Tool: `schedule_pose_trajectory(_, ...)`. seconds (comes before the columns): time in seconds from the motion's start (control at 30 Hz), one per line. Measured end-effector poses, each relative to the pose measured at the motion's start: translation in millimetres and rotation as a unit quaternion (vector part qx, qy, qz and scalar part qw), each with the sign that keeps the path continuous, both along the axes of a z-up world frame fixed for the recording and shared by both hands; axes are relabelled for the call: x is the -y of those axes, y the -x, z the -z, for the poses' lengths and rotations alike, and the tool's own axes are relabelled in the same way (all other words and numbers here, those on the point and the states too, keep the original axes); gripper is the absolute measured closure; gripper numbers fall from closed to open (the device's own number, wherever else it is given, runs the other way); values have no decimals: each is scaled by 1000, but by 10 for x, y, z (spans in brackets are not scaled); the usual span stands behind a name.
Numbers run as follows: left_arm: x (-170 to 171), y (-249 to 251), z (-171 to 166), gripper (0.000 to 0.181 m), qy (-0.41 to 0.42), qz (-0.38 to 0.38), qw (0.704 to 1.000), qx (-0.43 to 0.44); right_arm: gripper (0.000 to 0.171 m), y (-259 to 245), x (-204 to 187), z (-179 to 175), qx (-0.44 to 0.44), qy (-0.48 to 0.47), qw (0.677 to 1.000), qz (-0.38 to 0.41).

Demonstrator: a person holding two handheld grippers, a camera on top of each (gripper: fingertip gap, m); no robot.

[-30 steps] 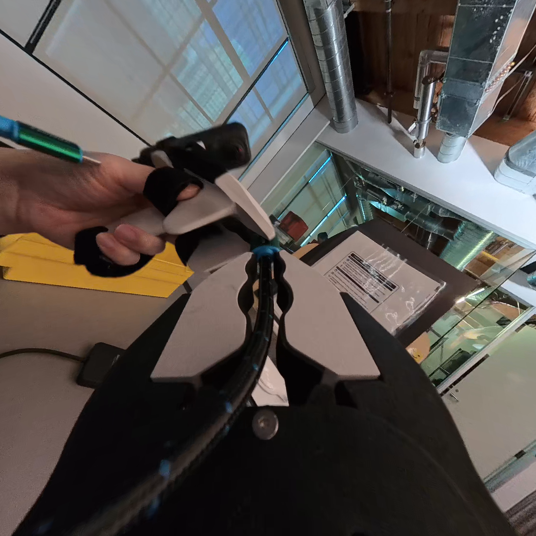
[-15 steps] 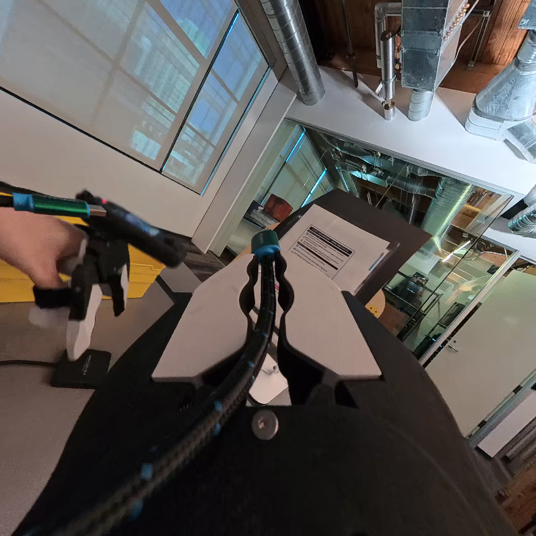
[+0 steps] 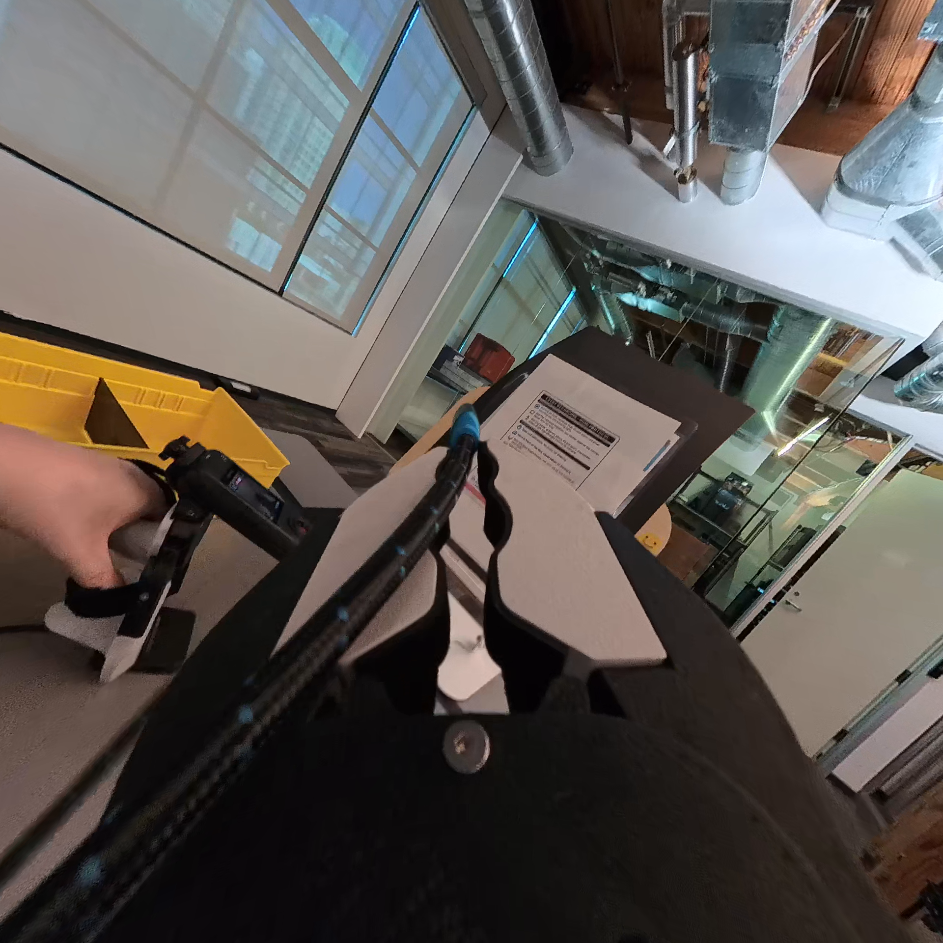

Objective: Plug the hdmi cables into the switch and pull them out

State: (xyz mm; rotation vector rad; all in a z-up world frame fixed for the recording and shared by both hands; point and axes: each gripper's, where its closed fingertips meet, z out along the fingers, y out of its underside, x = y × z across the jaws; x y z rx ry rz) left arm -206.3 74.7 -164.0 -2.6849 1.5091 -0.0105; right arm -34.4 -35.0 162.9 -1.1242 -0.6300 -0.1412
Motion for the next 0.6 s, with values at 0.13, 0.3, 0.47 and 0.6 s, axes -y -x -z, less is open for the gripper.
schedule_pose_trajectory(0.13,-1,-2,0,94,1,-2,1000,0,162,24,-164,243,39,62,997,13)
schedule_pose_trajectory(0.3,-7,-3,-21,96,6,0,1000,9,163,172,-254,431,61,95,994,-6)
schedule_pose_trajectory(0.47,-43,-462,-778,109,10,13,966,259,163,373,-205,454,15,121,989,-82)
schedule_pose_trajectory(0.6,340,-868,-2126,113,-11,127,791,599,162,553,-151,440,-73,159,968,-182)
